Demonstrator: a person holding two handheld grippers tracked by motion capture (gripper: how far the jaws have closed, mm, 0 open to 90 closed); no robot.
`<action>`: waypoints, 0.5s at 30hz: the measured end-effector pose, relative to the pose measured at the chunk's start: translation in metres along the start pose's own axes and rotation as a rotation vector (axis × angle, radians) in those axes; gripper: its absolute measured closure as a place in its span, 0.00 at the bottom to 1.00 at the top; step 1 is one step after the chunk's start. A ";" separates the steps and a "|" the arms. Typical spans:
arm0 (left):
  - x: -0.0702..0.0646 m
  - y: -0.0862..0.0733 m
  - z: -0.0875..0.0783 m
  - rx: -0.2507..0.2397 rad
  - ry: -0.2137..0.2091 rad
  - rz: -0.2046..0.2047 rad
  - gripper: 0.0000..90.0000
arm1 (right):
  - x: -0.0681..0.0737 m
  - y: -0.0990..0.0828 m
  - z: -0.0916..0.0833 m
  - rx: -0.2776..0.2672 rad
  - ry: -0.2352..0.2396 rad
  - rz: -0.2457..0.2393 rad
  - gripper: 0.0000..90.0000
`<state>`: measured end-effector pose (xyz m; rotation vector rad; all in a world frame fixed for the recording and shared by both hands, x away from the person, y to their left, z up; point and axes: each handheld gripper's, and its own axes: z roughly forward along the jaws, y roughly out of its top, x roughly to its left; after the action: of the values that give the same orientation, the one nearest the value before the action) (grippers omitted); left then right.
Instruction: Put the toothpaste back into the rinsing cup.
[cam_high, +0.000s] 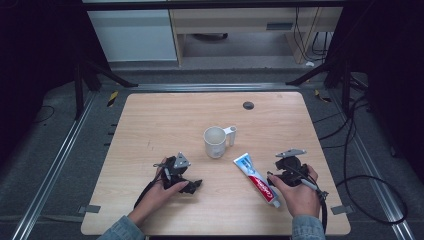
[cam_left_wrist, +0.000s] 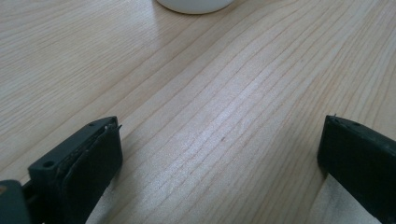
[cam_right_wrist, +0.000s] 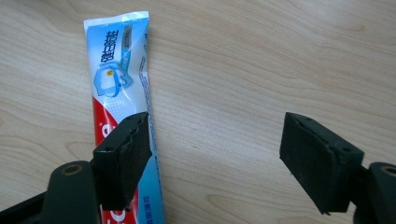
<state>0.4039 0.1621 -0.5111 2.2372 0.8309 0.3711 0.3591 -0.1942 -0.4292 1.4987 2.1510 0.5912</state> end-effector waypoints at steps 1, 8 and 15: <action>0.000 0.000 0.000 0.000 0.000 0.000 0.00 | 0.001 0.001 0.000 0.005 0.003 -0.001 0.30; 0.000 0.000 0.000 0.000 0.000 -0.001 0.00 | 0.006 0.015 -0.001 0.063 0.031 -0.046 0.35; 0.000 0.000 0.000 -0.001 0.000 -0.002 0.00 | 0.015 0.025 0.001 0.088 0.049 -0.081 0.36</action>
<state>0.4041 0.1618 -0.5111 2.2352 0.8328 0.3710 0.3733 -0.1719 -0.4173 1.4477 2.2907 0.5162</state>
